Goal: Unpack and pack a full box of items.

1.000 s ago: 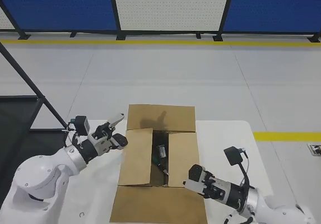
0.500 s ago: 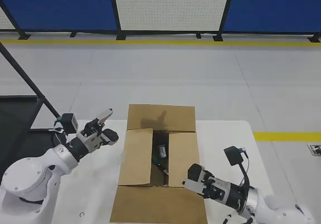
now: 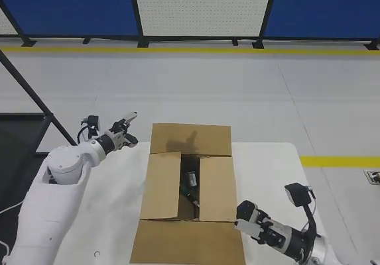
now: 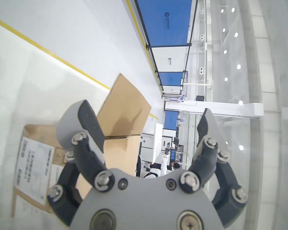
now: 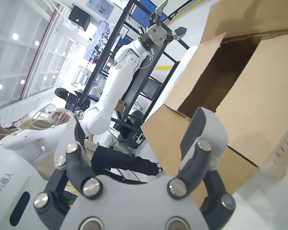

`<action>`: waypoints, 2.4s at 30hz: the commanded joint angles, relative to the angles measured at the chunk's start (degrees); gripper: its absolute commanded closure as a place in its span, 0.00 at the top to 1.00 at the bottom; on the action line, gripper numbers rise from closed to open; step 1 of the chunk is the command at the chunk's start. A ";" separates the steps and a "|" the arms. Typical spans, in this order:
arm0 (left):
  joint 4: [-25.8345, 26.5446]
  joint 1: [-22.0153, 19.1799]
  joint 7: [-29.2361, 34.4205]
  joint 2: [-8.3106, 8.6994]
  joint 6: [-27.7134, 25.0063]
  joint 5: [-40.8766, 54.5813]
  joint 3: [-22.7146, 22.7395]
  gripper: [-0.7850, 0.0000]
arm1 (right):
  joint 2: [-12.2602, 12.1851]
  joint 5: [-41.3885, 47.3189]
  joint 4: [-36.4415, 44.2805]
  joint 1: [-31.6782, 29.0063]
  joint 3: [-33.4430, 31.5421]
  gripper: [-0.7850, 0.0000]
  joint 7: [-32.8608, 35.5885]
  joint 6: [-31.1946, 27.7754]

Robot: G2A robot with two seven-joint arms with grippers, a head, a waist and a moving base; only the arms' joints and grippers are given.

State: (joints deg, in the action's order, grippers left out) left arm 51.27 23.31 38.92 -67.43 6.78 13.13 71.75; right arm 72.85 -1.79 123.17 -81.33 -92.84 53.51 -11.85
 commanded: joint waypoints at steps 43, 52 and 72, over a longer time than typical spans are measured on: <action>-29.70 -12.18 -1.16 -8.28 -31.40 -5.03 -14.30 1.00 | -3.43 10.62 -0.79 -8.21 -7.28 1.00 13.78 11.54; -32.24 -13.21 1.80 -8.61 -39.19 -2.89 -13.16 1.00 | -3.69 9.54 -1.96 -8.93 -7.42 1.00 12.81 13.63; -26.71 -10.46 6.91 -5.89 -48.21 -1.76 -9.12 1.00 | -5.90 8.09 -9.33 -0.51 1.58 1.00 19.28 28.47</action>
State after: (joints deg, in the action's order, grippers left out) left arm 23.99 12.49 45.70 -73.53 -41.26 11.35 62.38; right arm 66.99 6.12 113.99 -82.33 -91.90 72.65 16.54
